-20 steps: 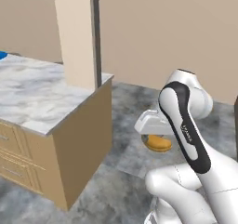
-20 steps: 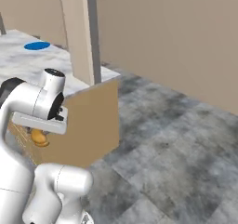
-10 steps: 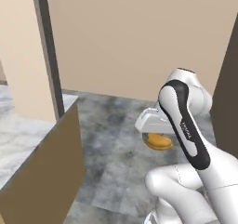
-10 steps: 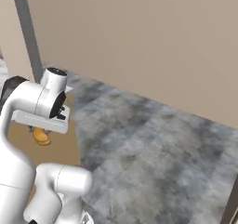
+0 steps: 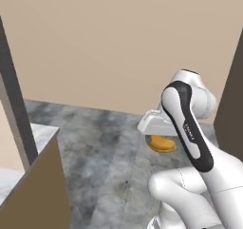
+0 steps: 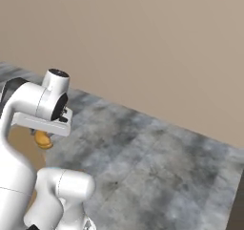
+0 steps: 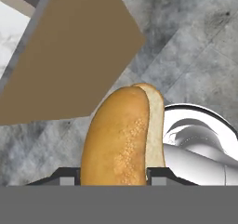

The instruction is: Move the hot dog bun to the plate on the dining table and place the condiment next to that plate. Then navigate to the fridge and take the sausage and place it on the plate as well.

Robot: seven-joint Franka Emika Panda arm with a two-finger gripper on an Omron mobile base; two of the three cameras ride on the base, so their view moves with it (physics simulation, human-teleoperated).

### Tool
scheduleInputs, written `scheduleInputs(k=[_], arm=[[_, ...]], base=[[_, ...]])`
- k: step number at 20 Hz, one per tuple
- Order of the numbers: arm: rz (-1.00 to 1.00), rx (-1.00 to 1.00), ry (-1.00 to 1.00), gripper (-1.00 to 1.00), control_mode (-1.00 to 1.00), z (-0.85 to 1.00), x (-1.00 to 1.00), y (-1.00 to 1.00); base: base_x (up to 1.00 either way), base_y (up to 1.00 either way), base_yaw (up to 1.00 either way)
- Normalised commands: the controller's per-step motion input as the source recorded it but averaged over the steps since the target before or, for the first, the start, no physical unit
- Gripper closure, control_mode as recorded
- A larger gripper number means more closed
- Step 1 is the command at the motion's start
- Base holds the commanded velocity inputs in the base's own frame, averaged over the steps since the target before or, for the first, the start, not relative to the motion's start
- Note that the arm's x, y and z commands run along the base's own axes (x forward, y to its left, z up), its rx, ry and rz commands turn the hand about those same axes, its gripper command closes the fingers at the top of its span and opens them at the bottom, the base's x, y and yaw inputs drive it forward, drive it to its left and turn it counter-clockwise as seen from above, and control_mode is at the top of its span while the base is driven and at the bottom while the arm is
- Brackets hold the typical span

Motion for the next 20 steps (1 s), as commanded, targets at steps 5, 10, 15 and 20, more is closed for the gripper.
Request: scheduleInputs(k=[5,10,15,20], arm=[[0.00,0.00,0.00,1.00,1.00,0.00,0.00,0.00],[0.00,0.00,0.00,1.00,1.00,0.00,0.00,0.00],[0.00,0.00,0.00,1.00,1.00,0.00,0.00,0.00],[0.00,0.00,0.00,1.00,1.00,0.00,0.00,0.00]], base=[[1.00,-0.47,0.20],[1.00,-0.31,0.33],[1.00,-0.25,0.42],[1.00,-0.16,0.44]])
